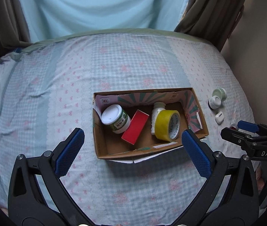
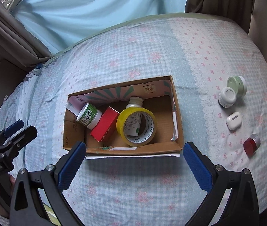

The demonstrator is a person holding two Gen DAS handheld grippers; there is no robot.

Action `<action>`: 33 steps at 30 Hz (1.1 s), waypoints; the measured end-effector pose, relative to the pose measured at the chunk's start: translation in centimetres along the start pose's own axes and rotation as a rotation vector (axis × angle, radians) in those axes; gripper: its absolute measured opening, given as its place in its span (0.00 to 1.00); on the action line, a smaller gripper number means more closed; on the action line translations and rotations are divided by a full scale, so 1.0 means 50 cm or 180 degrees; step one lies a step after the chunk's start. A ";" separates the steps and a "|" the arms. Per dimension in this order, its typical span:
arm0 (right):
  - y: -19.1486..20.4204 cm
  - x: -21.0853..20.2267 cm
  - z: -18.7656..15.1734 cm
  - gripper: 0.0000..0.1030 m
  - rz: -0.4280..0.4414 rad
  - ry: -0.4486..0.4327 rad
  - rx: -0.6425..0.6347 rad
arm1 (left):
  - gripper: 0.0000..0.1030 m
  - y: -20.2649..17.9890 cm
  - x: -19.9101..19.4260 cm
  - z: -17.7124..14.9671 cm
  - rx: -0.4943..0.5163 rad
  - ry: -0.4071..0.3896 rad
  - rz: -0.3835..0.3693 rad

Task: Organize rigid objects
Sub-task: 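Withdraw both tools and approach the remaining jars and cylinder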

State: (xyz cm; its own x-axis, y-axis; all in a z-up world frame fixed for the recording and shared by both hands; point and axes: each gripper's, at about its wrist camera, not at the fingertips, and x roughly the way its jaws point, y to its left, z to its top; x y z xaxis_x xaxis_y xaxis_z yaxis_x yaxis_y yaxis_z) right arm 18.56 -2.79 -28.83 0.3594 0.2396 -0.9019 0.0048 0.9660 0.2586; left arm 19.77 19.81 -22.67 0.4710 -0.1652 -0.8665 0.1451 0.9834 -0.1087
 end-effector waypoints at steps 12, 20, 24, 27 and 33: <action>-0.107 -0.197 -0.096 1.00 -0.0339 -0.0256 -0.0111 | 1.00 -0.174 -0.123 -0.065 0.0000 -0.0262 -0.0063; -0.270 -0.257 -0.131 1.00 -0.0437 -0.0292 -0.0267 | 1.00 -0.348 -0.100 -0.082 0.0081 -0.0203 -0.0022; -0.361 -0.257 -0.132 1.00 -0.0411 -0.0219 -0.0431 | 1.00 -0.436 -0.079 -0.084 -0.0020 -0.0197 -0.0020; -0.424 -0.257 -0.129 1.00 -0.0401 -0.0206 -0.0538 | 1.00 -0.504 -0.047 -0.077 -0.0002 -0.0131 0.0031; -0.513 -0.232 -0.116 1.00 -0.0436 -0.0041 -0.0622 | 1.00 -0.612 0.024 -0.051 0.0151 0.0050 0.0049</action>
State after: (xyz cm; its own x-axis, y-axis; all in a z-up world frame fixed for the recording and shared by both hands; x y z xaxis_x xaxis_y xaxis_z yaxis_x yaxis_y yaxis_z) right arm 8.86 -29.79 -26.99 0.3796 0.1050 -0.9192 -0.1259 0.9902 0.0611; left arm 13.68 -10.29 -21.65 0.4599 -0.1486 -0.8755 0.1793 0.9811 -0.0724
